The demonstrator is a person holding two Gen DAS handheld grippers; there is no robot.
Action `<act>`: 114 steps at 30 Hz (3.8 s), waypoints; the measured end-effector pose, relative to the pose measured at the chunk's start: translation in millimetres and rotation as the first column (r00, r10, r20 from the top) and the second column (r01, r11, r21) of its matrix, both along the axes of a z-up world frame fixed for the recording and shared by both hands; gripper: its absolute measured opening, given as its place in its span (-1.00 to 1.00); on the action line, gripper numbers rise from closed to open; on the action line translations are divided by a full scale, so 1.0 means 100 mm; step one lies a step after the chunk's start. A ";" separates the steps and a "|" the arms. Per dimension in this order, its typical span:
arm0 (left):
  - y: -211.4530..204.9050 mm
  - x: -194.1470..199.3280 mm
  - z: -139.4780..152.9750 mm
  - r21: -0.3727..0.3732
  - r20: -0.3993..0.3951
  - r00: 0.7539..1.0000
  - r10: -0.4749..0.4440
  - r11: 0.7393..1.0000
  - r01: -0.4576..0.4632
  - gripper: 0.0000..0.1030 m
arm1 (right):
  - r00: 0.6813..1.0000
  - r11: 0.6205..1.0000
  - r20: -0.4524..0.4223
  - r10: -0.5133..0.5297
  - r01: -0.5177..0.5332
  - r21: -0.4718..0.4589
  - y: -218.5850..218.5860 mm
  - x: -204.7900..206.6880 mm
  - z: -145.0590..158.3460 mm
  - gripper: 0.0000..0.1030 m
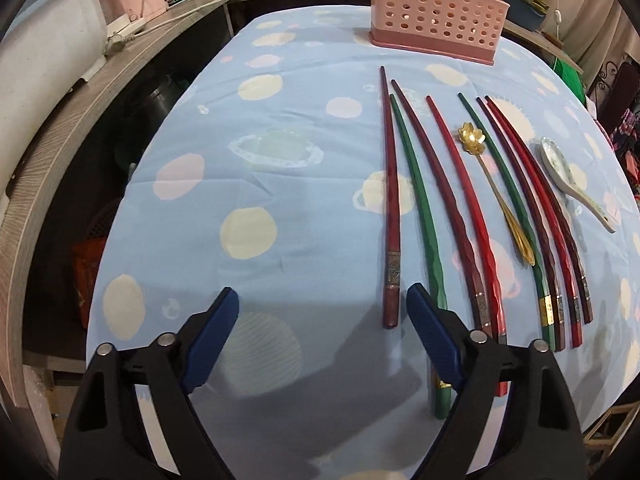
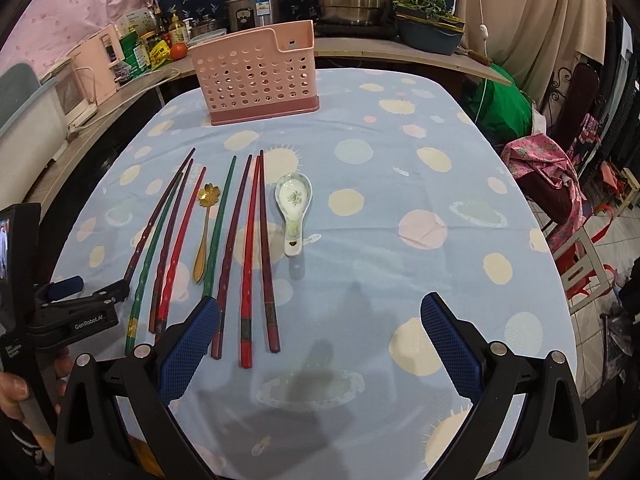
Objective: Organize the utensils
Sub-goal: 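Grasp a dark red chopstick with the left tool while the right tool grasps the white ceramic spoon, then lift and carry the chopstick with the left tool while the right tool carries the spoon to the pink basket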
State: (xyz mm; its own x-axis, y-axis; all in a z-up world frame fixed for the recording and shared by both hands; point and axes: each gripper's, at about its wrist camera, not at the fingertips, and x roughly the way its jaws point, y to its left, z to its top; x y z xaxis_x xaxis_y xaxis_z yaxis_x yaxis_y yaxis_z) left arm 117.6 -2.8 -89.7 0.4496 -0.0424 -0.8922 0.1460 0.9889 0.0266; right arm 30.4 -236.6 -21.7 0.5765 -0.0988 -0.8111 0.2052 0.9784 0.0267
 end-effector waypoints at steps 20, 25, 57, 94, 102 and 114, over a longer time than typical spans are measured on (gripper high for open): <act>-0.01 0.03 0.03 -0.127 -0.027 0.998 -0.051 0.991 0.048 -0.85 | 1.000 0.991 -0.020 0.010 -0.007 0.136 -0.18 0.79 -0.24 -0.24; -0.02 0.02 0.03 -0.129 -0.027 0.998 -0.051 0.991 0.047 -0.85 | 0.998 0.987 -0.067 0.011 0.000 0.160 -0.20 0.90 -0.42 -0.51; 0.17 0.00 0.79 -0.190 0.112 0.994 -0.003 0.981 0.025 -0.86 | 0.998 0.995 0.060 0.024 -0.030 0.100 -0.27 0.53 0.14 -0.88; -0.65 2.37 2.78 -0.288 0.587 0.804 0.099 0.953 0.093 -0.86 | 0.966 0.979 0.257 -0.019 -0.034 0.200 -0.76 3.06 0.90 -0.89; -0.64 2.61 2.35 -0.273 0.522 0.848 0.094 0.960 0.062 -0.86 | 0.978 0.980 0.210 -0.008 -0.035 0.198 -0.70 3.20 0.61 -0.89; -0.56 2.59 2.21 -0.264 0.512 0.850 0.120 0.964 0.023 -0.19 | 0.970 0.980 0.240 -0.026 -0.022 0.198 -0.73 3.08 0.67 -0.83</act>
